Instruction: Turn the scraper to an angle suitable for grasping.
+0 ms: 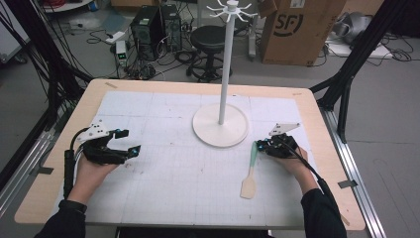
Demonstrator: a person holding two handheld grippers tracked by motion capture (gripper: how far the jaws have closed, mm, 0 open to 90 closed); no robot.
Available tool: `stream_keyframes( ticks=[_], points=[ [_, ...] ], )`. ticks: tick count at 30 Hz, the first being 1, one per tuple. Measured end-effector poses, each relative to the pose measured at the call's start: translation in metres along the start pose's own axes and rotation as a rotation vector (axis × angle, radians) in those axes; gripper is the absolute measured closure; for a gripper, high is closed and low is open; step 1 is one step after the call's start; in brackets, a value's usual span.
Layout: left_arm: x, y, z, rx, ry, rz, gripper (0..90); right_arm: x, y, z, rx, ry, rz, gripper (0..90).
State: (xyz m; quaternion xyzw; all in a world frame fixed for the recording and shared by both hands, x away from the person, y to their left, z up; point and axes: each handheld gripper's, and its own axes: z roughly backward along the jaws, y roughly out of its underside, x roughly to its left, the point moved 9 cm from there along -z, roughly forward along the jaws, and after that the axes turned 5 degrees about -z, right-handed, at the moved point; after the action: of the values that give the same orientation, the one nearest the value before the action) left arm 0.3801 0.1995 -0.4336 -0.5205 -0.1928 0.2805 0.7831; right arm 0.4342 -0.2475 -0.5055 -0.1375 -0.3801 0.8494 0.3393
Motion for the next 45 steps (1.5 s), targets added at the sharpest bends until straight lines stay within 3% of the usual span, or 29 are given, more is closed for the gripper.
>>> stream_keyframes(
  ticks=[9,12,26,31,41,45],
  points=[
    [-0.001,0.0,-0.001,0.002,0.002,0.001,20.0,0.015,-0.008,-0.01,-0.02,-0.046,0.022,83.5],
    [-0.001,0.0,-0.001,0.002,0.004,-0.001,20.0,0.024,-0.01,-0.013,-0.023,-0.072,0.053,83.8],
    [-0.002,0.0,0.0,0.003,0.005,-0.002,20.0,0.029,-0.011,-0.013,-0.009,-0.073,0.078,83.3],
    [-0.002,0.0,-0.001,0.005,0.004,-0.003,20.0,0.029,-0.017,-0.008,-0.045,-0.068,0.065,79.8],
    [-0.002,0.0,0.0,0.003,0.002,-0.004,20.0,0.057,-0.027,0.003,-0.074,-0.143,0.1,73.0],
    [-0.002,0.0,0.001,0.003,0.001,-0.004,20.0,0.082,-0.028,0.005,-0.041,-0.212,0.121,74.6]
  ],
)
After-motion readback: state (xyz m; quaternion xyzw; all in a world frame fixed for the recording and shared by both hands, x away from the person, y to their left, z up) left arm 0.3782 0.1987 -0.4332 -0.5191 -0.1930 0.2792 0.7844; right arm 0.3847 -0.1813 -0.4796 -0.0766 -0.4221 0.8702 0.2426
